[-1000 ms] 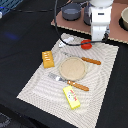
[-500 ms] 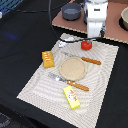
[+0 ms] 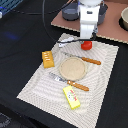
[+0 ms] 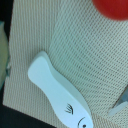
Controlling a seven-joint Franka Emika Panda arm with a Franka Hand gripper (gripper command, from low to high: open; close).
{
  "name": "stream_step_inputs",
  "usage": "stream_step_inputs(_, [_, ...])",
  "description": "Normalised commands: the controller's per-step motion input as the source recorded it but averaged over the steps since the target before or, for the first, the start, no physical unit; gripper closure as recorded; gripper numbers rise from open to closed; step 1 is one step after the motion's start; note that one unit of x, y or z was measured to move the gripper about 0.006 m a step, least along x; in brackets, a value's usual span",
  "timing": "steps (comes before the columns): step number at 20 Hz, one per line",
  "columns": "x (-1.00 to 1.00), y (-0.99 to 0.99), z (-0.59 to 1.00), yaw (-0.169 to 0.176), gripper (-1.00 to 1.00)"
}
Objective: Interact with the objects in diverse but meaningful ways.
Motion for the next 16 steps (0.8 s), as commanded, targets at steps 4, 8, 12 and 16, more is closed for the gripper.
stream_step_inputs(4, [-0.63,-0.15,-0.24,0.148,-1.0])
stream_step_inputs(8, [-0.72,-0.12,-0.27,0.132,-1.0])
stream_step_inputs(12, [-0.81,-0.14,-0.34,0.108,-1.0])
stream_step_inputs(16, [-0.87,-0.09,-0.32,0.097,-1.0])
